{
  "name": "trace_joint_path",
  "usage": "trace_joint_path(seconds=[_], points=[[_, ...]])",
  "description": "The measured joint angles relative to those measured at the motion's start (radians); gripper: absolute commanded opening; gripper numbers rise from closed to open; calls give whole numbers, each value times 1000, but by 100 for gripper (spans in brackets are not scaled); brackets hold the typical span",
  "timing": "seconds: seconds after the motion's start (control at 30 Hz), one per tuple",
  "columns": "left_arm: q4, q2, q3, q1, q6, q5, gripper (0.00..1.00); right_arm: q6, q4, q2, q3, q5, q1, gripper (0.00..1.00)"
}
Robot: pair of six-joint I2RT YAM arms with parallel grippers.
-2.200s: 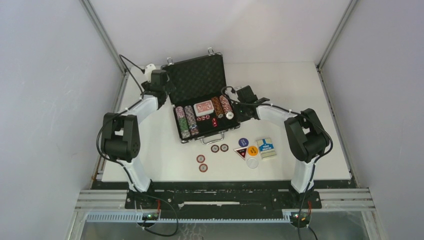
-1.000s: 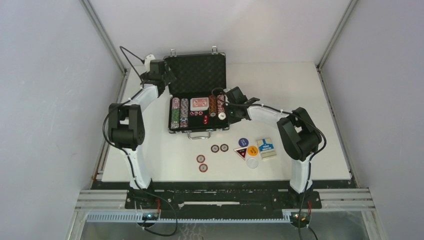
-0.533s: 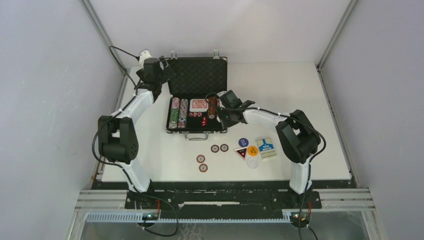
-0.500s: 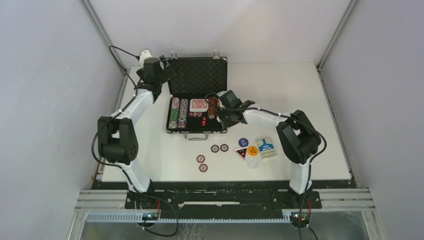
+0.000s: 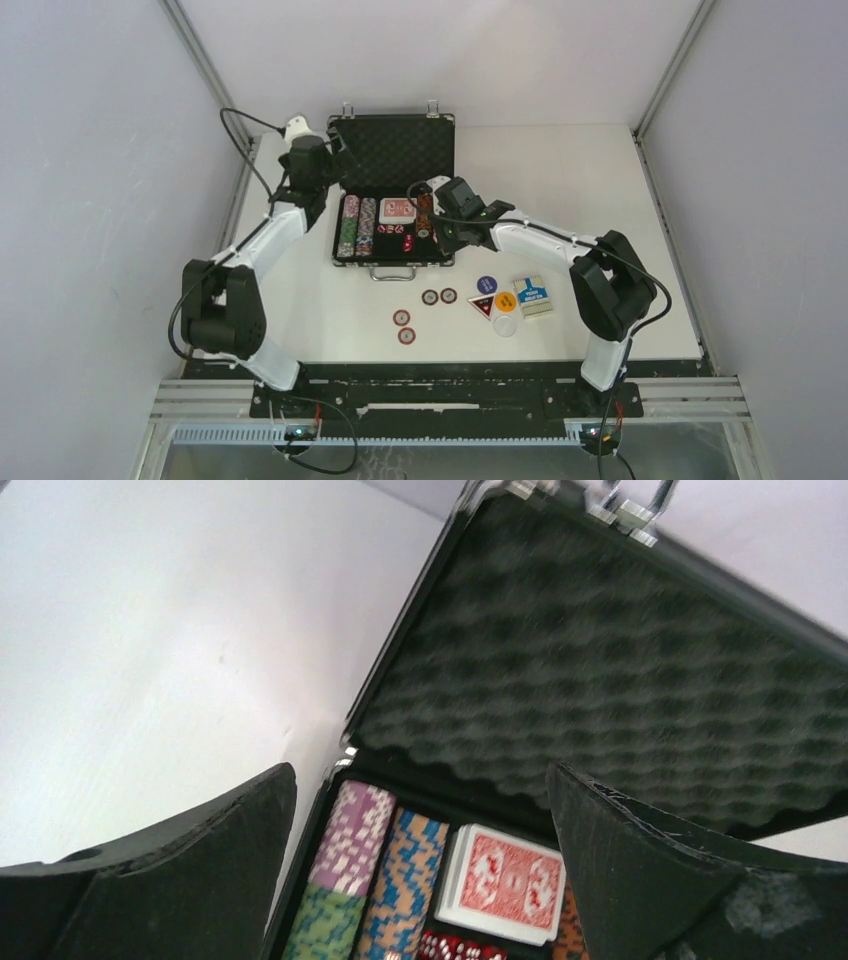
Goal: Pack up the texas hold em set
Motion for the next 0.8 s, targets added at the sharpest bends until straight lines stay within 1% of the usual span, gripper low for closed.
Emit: trace_joint_path(seconds=[0.17, 0.47, 0.67, 0.8], points=[[18, -106, -143, -3, 1, -41, 99, 1, 16, 12, 0, -37, -12, 0], [74, -304, -425, -14, -1, -54, 97, 11, 51, 127, 1, -94, -61, 0], [67, -422, -547, -27, -2, -67, 97, 18, 62, 160, 18, -93, -82, 0], [67, -550, -642, -30, -9, -77, 96, 18, 68, 189, 54, -73, -82, 0]])
